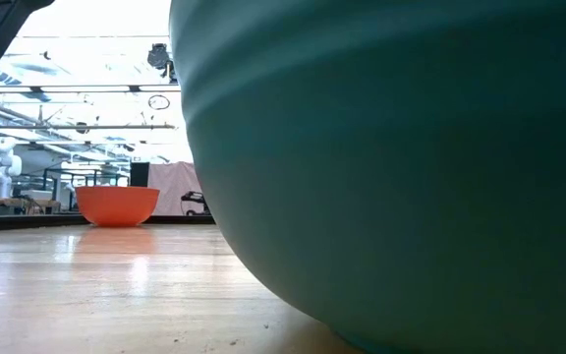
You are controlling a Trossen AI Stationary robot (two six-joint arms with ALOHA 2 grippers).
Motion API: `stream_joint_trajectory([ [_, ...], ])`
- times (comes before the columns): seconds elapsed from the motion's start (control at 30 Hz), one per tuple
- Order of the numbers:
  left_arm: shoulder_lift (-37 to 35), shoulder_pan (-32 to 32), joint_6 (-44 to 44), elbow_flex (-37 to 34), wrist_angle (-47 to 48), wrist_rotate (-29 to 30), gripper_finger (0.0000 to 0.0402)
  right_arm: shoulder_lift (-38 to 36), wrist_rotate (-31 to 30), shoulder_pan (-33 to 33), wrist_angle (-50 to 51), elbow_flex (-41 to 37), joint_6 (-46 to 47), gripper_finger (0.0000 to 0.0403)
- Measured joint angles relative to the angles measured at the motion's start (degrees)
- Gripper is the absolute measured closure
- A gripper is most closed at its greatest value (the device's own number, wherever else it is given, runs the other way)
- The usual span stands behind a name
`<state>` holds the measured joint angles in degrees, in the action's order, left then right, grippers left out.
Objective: Place and stack bowls onto a shelf
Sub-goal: Adjust the stacked small bowls on the shelf, then put the large green bowl on the shelf
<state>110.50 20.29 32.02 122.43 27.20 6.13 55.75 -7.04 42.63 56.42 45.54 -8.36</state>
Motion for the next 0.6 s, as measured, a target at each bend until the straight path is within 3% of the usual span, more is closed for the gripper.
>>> stream_joint_trajectory([
  [0.1,0.0,-0.27,0.15,0.0,3.1,0.01,0.0252,-1.59,0.63,0.01,-1.07,-0.06,0.01,0.0403],
  [0.3,-1.02,-2.46,-2.04,-0.04,20.25,-0.3,0.0252,-6.87,5.63,-1.08,-1.74,2.84,0.07,0.0403],
  [0.6,-0.85,-10.72,-13.09,-0.04,42.13,-7.79,0.0252,-13.25,5.81,-6.95,-1.72,12.56,-2.26,0.0403],
])
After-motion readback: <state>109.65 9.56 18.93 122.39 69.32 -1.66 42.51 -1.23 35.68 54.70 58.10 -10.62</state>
